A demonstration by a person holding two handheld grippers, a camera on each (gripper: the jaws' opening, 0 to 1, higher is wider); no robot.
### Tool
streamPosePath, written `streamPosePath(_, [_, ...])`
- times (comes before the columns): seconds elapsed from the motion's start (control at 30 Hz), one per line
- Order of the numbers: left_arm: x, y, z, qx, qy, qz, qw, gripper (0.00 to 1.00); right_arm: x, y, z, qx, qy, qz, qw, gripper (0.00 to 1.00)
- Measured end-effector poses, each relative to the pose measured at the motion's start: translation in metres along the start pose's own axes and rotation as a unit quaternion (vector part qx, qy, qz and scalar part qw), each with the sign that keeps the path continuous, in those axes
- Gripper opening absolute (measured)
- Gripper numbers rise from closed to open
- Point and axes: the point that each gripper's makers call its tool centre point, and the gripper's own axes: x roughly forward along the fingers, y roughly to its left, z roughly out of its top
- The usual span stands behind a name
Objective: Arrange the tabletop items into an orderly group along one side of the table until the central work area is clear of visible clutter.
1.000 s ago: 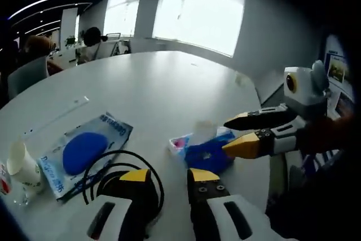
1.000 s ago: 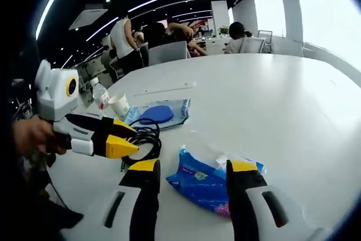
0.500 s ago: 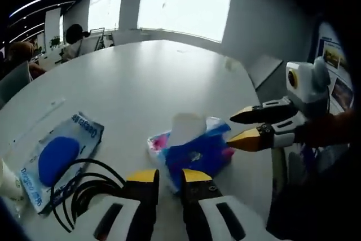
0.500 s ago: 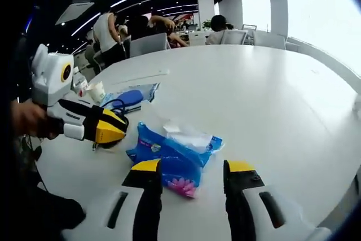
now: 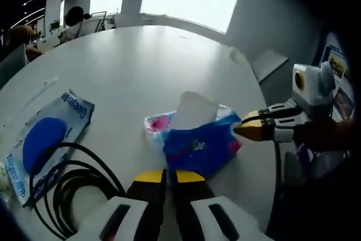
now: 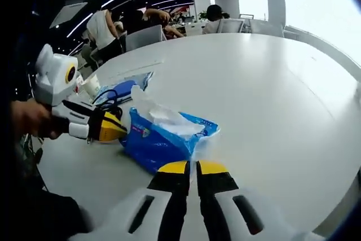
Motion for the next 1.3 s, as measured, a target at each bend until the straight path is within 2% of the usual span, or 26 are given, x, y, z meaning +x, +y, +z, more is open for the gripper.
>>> streamPosePath(0.23, [-0.008,-0.002,0.008,0.014,-0.019,-0.007,0.9997,0.0,-0.004,0.0,0.003,-0.005,-0.003,-0.001,1.0,0.0])
streamPosePath(0.4, [-0.015,-0.004,0.018,0.015,-0.034,-0.008,0.9993,0.0,-0.011,0.0,0.014,-0.009,-0.017,-0.005,0.9998,0.0])
streamPosePath(0.5, [-0.018,-0.004,0.024,0.013,-0.04,-0.008,0.9991,0.0,-0.014,-0.002,0.025,-0.004,-0.027,-0.006,0.9996,0.0])
streamPosePath(0.77, [-0.035,-0.003,0.054,0.011,-0.076,0.005,0.997,0.0,-0.017,-0.005,0.057,-0.008,-0.05,-0.01,0.9987,0.0])
streamPosePath(0.97, [-0.045,0.005,0.075,0.003,-0.1,0.021,0.9948,0.0,-0.01,-0.008,0.083,-0.023,-0.063,-0.003,0.9977,0.0])
streamPosePath(1.3, [-0.051,0.022,0.099,-0.011,-0.121,0.056,0.991,0.0,0.004,-0.009,0.118,-0.059,-0.07,0.013,0.9957,0.0])
